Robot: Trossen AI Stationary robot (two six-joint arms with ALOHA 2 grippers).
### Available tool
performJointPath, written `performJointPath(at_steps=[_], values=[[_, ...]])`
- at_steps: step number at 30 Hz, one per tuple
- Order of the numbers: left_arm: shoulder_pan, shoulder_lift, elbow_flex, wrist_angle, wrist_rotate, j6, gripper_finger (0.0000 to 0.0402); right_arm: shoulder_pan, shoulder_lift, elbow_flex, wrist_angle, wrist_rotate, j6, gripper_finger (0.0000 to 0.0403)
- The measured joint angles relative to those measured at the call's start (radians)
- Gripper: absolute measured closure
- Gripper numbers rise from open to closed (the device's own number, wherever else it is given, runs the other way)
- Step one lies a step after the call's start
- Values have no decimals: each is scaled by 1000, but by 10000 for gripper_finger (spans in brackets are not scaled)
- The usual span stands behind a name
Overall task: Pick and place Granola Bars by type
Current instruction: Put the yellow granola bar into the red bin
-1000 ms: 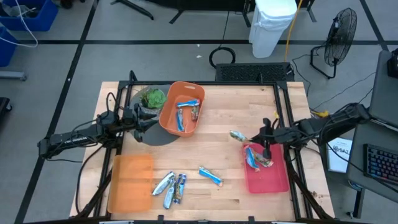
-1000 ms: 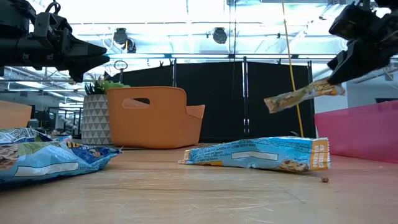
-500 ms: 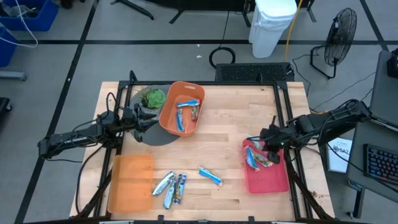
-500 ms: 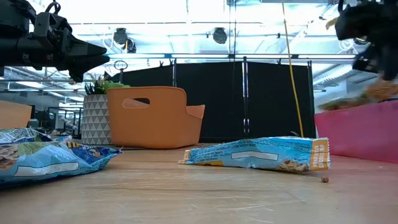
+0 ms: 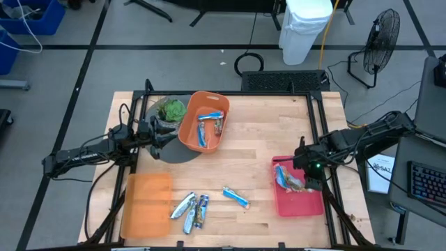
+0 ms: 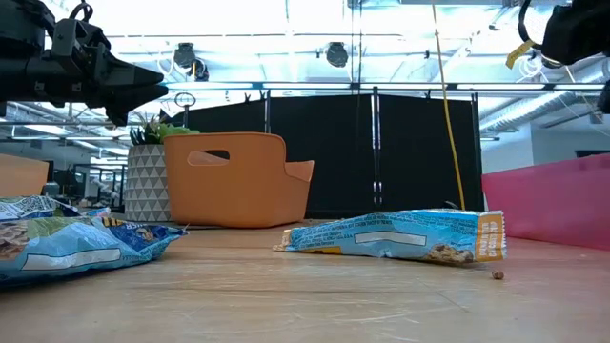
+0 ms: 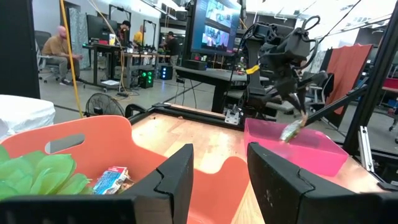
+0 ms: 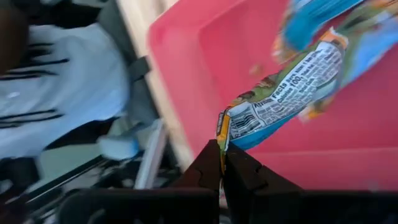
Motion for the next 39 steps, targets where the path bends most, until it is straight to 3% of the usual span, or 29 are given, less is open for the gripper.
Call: performJointPath(at_steps=[7, 13, 20, 26, 39], values=[[0, 0, 0, 0, 0, 0, 247, 0, 0, 0, 74, -132, 96, 403], [0, 0, 0, 0, 0, 0, 247, 1, 0, -44, 74, -160, 187, 403], [0, 0, 0, 0, 0, 0, 247, 27, 8, -171, 208, -153, 248, 403], [0, 0, 0, 0, 0, 0, 247, 27, 4, -245, 244, -50, 150, 403], [0, 0, 0, 0, 0, 0, 247, 26, -6, -247, 238, 364, -51, 403]])
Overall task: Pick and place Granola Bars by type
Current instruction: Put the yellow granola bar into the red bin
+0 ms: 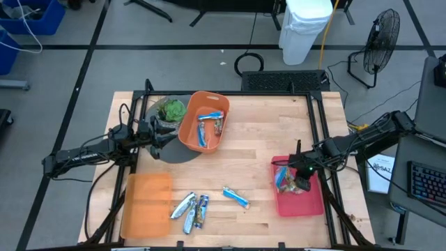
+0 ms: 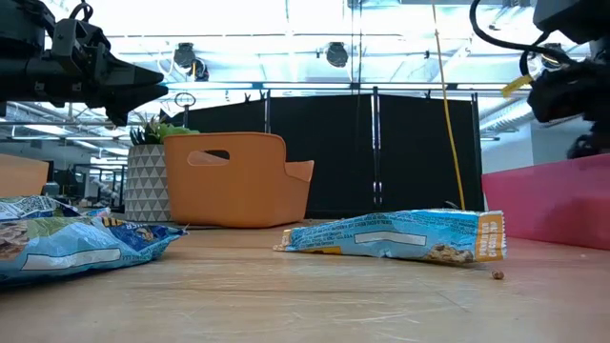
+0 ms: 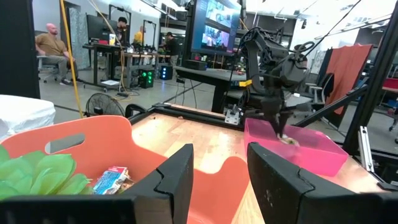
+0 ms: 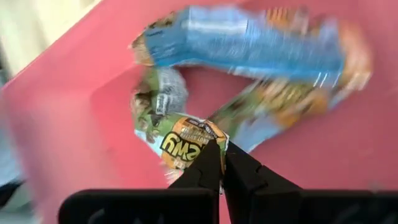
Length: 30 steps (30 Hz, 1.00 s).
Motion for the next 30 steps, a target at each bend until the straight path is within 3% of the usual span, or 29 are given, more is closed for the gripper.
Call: performJointPath(at_steps=[7, 12, 23, 30], values=[[0, 0, 0, 0, 0, 0, 247, 0, 0, 0, 0, 283, -23, 402], [0, 0, 0, 0, 0, 0, 247, 0, 0, 0, 11, 281, -9, 370], [0, 0, 0, 0, 0, 0, 247, -1, -11, 0, 72, 294, 28, 212], [0, 0, 0, 0, 0, 0, 247, -16, -18, 0, 124, 345, -12, 184]])
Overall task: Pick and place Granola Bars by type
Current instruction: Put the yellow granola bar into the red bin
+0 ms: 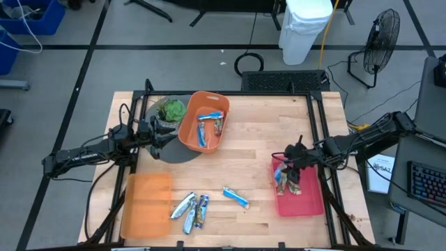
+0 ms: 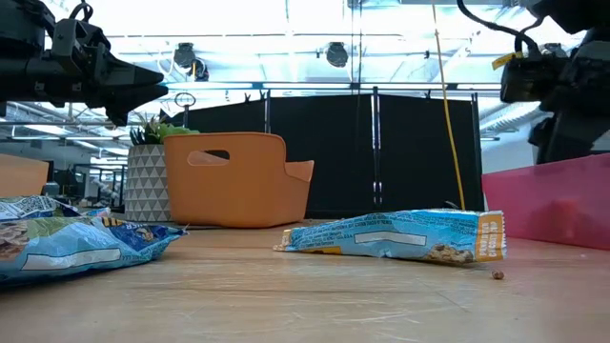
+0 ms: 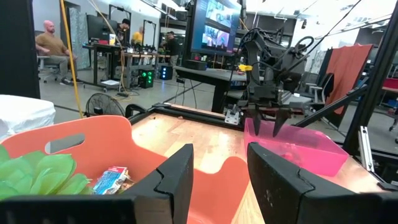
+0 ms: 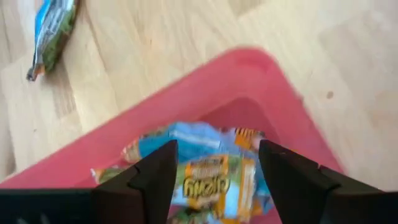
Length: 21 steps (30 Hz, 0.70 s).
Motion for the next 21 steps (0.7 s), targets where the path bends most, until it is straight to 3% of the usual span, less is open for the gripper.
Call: performJointPath(at_steps=[5, 12, 21], values=[[0, 0, 0, 0, 0, 0, 247, 0, -2, -49, 145, 24, -107, 195], [0, 0, 0, 0, 0, 0, 247, 0, -4, -252, 633, 22, -274, 201], [0, 0, 0, 0, 0, 0, 247, 0, -4, -242, 693, 153, -449, 202]])
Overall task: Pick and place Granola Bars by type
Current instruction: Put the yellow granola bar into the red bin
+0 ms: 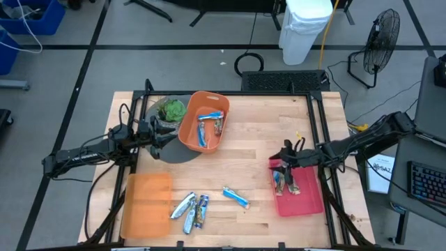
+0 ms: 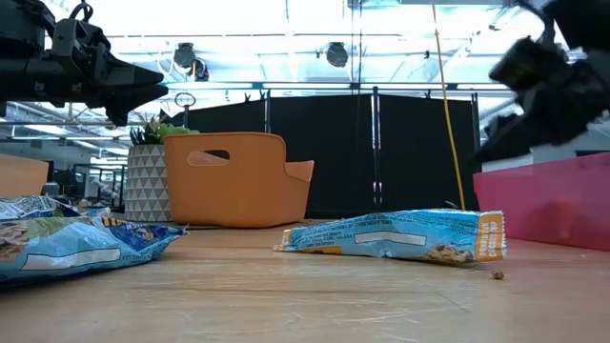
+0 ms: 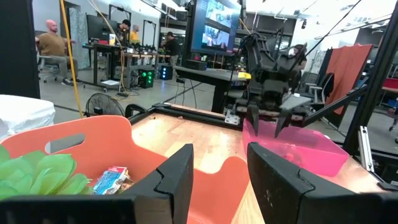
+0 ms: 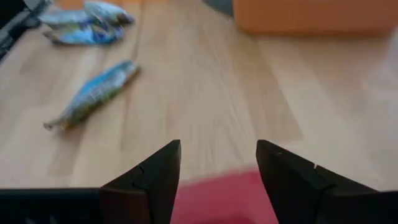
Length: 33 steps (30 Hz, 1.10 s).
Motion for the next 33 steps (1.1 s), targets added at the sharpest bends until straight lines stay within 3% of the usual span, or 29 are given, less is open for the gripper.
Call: performJointPath(at_steps=[9, 23, 33], values=[[0, 0, 0, 0, 0, 0, 247, 0, 90, 143, -6, 3, -133, 202], [0, 0, 0, 0, 0, 0, 247, 29, 522, 520, -25, -3, -267, 202], [0, 0, 0, 0, 0, 0, 247, 69, 791, 927, -397, -5, -206, 202]])
